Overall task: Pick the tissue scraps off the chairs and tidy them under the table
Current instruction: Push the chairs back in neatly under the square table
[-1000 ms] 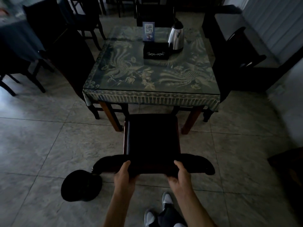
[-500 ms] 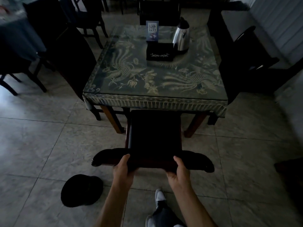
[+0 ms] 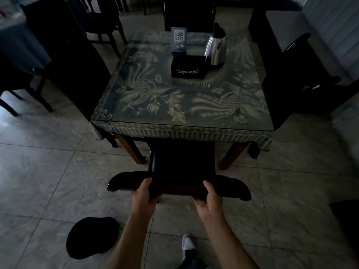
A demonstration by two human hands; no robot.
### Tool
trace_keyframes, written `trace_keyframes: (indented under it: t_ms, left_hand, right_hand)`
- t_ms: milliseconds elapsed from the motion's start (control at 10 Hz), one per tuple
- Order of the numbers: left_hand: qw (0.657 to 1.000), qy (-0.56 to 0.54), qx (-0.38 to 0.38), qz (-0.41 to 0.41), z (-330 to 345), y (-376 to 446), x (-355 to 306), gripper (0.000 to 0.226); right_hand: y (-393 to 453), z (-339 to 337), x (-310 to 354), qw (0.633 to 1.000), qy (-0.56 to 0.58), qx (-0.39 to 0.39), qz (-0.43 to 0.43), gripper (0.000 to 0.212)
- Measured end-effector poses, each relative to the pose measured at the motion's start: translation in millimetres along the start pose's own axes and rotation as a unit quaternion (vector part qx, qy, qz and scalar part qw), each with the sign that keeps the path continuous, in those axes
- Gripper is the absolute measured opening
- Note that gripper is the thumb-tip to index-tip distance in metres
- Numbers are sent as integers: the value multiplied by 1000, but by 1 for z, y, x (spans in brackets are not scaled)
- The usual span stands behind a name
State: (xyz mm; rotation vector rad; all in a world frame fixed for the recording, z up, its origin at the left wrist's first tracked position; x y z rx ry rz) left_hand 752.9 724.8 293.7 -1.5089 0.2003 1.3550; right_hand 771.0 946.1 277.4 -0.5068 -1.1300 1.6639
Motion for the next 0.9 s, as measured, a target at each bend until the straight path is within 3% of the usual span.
trace_keyframes:
  t_ms: [100,200,600,800,900]
  left_hand:
    - [1000,1,-2,7,7,10,-11,11]
    - [1000,-2,10,11,8,16,-13,5]
    - [999,-11,40,-19,4,13,-12,25]
    - [998,14,38,-39,4,4,-19,28]
    - [990,67,83,-91,12,-3,-14,33]
  right_hand:
    - [7,12,1,1000,-4,-4,1,49]
    - [7,16,-1,1000,0,-10,0,48]
    - [-5,11,-3,997,-56,-49,2,35]
    - [-23,3,-8,973,-214,-87,31,24]
    - [-37,16,-7,945,-313,-91,12,32]
Point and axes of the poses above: each hand's wrist, its own y-axis towards the middle knuckle, its own z-axis out of the palm, x = y × z, the point moved 9 cm from there along y, towards the middle knuckle, and after that the axes turned 13 degrees about z, right-handed, at the moved point
